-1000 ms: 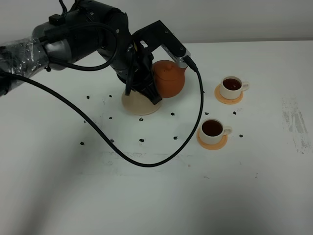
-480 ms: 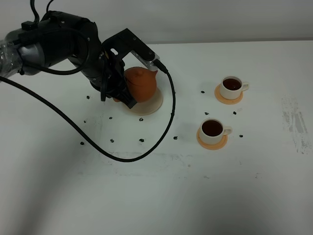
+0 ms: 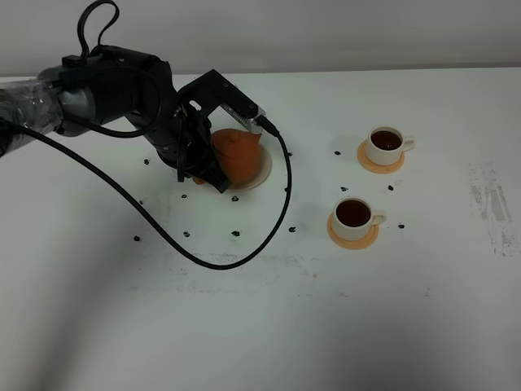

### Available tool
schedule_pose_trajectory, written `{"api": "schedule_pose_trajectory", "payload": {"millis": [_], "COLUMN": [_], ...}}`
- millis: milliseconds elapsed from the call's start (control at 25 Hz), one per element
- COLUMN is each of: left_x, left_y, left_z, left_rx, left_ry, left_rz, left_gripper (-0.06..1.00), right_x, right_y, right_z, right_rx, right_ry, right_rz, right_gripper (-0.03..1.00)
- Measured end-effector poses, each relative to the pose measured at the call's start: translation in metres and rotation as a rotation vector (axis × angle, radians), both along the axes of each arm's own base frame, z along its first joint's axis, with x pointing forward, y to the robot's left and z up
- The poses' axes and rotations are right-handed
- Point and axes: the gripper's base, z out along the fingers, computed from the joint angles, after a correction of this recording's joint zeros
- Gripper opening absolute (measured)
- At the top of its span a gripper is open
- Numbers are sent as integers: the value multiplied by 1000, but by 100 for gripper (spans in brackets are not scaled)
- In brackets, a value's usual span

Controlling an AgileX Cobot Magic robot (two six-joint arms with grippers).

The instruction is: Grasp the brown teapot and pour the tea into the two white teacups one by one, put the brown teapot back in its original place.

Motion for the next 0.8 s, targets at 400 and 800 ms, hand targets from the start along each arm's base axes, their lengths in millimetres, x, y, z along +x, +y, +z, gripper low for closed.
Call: {"api": "schedule_pose_trajectory", "payload": {"millis": [400, 800], "left_x": [6, 7], "left_y": [1, 3], "left_z": [-6, -7], "left_rx": [-13, -22], "left_ry": [-31, -17], "left_rz": [11, 53], "left_gripper": [11, 19], "right_x": [0, 0], "right_y": [0, 0], "right_z": [0, 0], "right_rx": [0, 0], "right_ry": [0, 0], "right_rz": [0, 0], "right_gripper": [44, 44]}}
